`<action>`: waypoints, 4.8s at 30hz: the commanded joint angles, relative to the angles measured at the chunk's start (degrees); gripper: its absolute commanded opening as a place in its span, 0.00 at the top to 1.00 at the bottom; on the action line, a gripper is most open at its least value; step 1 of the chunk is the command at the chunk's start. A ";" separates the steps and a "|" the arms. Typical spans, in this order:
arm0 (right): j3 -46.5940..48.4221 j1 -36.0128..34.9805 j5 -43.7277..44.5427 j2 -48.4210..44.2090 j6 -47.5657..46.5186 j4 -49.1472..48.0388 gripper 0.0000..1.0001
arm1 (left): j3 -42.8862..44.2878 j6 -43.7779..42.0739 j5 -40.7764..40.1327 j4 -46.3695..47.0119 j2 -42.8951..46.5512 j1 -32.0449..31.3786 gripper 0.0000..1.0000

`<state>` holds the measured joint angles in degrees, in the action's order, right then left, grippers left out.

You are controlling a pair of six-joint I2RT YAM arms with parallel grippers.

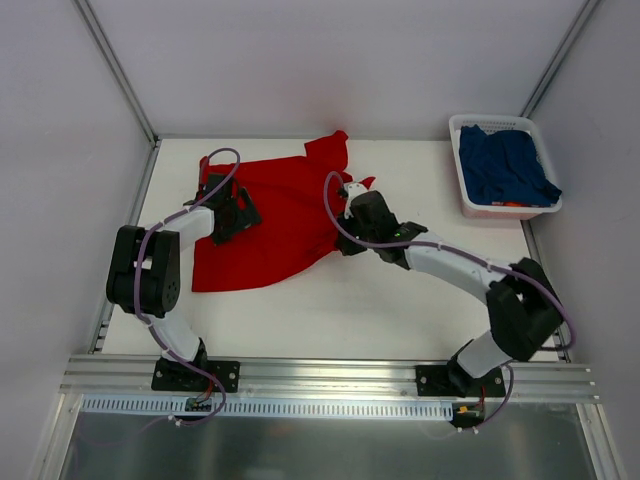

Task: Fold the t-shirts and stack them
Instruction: Flatten out the tshirt

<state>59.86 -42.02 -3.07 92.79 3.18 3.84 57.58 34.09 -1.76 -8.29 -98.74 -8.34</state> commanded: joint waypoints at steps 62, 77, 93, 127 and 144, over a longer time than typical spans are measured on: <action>1.85 -9.40 11.86 4.14 6.31 7.86 0.69 | -5.38 -1.48 4.48 2.05 2.59 -0.71 0.01; 1.41 -11.42 10.54 9.60 8.42 4.43 0.58 | -6.87 -0.95 4.83 3.55 1.18 -0.71 0.01; -1.05 -12.47 13.88 4.16 8.51 6.79 1.00 | -7.31 -0.34 5.01 4.52 0.39 -0.71 0.01; -21.27 -21.43 38.14 -40.41 35.83 43.62 1.00 | -6.96 -0.60 5.36 4.52 0.13 -0.71 0.01; -12.84 -28.47 49.91 -35.58 42.18 55.85 0.48 | -7.13 -0.69 5.63 4.52 0.21 -0.63 0.01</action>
<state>43.27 -70.02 42.04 56.21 45.36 56.64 52.45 33.41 1.54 -1.06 -96.33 -8.64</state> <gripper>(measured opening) 0.510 0.990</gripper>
